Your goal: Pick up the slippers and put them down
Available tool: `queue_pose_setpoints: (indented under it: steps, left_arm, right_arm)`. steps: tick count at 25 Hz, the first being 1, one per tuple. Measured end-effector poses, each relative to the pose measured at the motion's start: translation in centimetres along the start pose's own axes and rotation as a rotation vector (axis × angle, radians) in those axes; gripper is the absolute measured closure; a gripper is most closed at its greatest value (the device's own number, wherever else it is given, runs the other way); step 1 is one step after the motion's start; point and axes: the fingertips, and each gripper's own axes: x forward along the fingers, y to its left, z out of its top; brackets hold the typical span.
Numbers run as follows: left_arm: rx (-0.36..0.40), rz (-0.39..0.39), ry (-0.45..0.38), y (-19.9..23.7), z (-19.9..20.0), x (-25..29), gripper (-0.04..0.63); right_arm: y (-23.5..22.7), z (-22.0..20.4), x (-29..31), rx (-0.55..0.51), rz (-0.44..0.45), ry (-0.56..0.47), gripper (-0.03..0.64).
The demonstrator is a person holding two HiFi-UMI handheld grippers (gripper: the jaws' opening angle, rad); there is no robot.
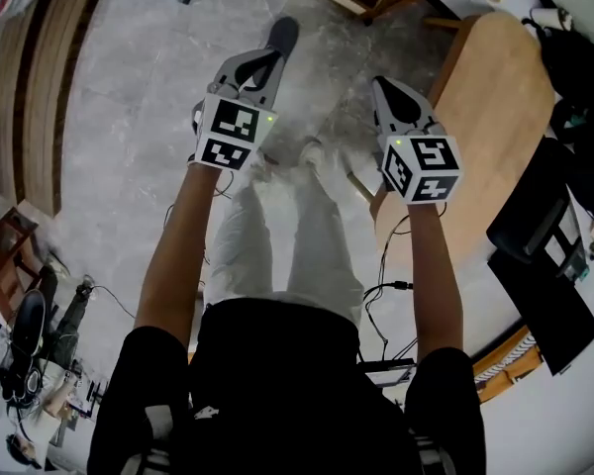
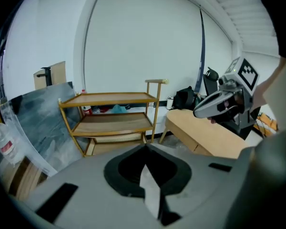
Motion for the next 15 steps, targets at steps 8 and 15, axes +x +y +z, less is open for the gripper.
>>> queue_pose_setpoints:
  steps: [8, 15]
  left_arm:
    - [-0.035, -0.015, -0.018, -0.5, 4.6, -6.2, 0.588]
    - [-0.069, -0.028, -0.067, 0.0, 8.2, -11.9, 0.588]
  right_arm:
    - [2.7, 4.0, -4.4, 0.029, 0.001, -0.04, 0.618]
    - [5.9, 8.6, -7.8, -0.001, -0.023, -0.104, 0.618]
